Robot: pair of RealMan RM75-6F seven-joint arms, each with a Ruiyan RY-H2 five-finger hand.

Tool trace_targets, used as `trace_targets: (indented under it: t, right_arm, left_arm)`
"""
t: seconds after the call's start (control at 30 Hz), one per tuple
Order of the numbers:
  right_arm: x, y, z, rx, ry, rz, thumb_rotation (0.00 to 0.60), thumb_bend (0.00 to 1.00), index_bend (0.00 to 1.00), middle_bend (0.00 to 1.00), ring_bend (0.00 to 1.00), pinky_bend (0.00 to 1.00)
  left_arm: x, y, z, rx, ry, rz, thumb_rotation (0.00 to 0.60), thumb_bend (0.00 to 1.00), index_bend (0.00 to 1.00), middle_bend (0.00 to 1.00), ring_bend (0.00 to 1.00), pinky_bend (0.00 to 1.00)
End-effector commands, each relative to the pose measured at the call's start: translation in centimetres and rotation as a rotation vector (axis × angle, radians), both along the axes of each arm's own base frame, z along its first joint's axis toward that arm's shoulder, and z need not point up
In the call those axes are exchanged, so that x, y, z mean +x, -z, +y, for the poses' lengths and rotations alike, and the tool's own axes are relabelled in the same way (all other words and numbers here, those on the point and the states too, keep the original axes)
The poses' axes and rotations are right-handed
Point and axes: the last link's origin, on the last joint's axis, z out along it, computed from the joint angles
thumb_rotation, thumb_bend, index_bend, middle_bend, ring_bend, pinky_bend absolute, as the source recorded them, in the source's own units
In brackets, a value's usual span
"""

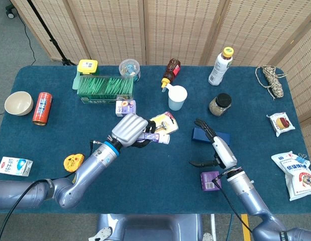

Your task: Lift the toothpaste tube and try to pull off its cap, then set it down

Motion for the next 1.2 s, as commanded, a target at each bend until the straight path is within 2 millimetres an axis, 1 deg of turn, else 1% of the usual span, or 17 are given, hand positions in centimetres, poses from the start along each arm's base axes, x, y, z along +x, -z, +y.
trace_targets:
  t: [0.03,0.07,0.1,0.17,0.23,0.27,0.33,0.57,0.67,0.93,1.2]
  right_arm:
    - [-0.7,-0.1,-0.4,0.023,0.049,-0.084,0.555,0.0,0.0,0.0,0.0,0.0]
    - [-0.8,-0.2,-0.5,0.029,0.062,-0.111,0.539,0.0,0.0,0.0,0.0,0.0]
    - [-1.0,-0.2,-0.8,0.045,0.096,-0.179,0.515,0.0,0.0,0.0,0.0,0.0]
    - [-1.1,-0.3,-0.9,0.062,0.113,-0.234,0.471,0.0,0.0,0.0,0.0,0.0]
    - [-1.2,-0.5,-1.1,0.08,0.141,-0.321,0.397,0.0,0.0,0.0,0.0,0.0]
    - [-1.3,-0.6,-1.1,0.085,0.15,-0.351,0.38,0.0,0.0,0.0,0.0,0.0]
    - [-1.3,-0.7,-1.2,0.093,0.163,-0.401,0.323,0.0,0.0,0.0,0.0,0.0]
    - [-0.8,-0.7,-1.2,0.11,0.175,-0.533,0.189,0.0,0.0,0.0,0.0,0.0]
    - [-0.5,-0.7,-1.3,0.105,0.18,-0.577,0.167,0.0,0.0,0.0,0.0,0.0]
    - [0.4,-0.7,-1.3,0.092,0.183,-0.668,0.162,0.0,0.0,0.0,0.0,0.0]
    - [1.4,0.2,-1.3,0.112,0.18,-0.692,0.163,0.0,0.0,0.0,0.0,0.0]
  left_arm:
    - [-0.1,-0.1,0.0,0.0,0.0,-0.002,0.6,0.45,0.72,0.63,0.59,0.56]
    - [-0.2,-0.1,0.0,0.0,0.0,-0.003,0.6,0.45,0.72,0.63,0.59,0.56]
    - [-0.3,-0.1,0.0,0.0,-0.001,-0.005,0.6,0.45,0.72,0.63,0.59,0.56]
    - [-0.3,-0.2,0.0,-0.002,-0.001,-0.009,0.6,0.45,0.72,0.63,0.59,0.56]
    - [-0.3,-0.3,-0.1,0.0,0.002,-0.01,0.6,0.45,0.72,0.63,0.59,0.56]
    - [-0.3,-0.4,-0.1,0.002,0.004,-0.01,0.6,0.45,0.72,0.63,0.59,0.56]
    - [-0.1,-0.5,-0.2,0.004,0.009,-0.01,0.6,0.45,0.72,0.63,0.59,0.56]
    - [1.2,-0.4,-0.5,0.007,0.032,-0.002,0.6,0.45,0.72,0.63,0.59,0.56]
    - [1.8,-0.2,-0.7,0.014,0.041,0.002,0.6,0.45,0.72,0.63,0.59,0.56]
    - [3.3,0.7,-1.2,0.033,0.051,-0.007,0.6,0.45,0.72,0.63,0.59,0.56]
    - [5.2,1.9,-1.8,0.037,0.054,-0.026,0.6,0.45,0.72,0.63,0.59,0.56]
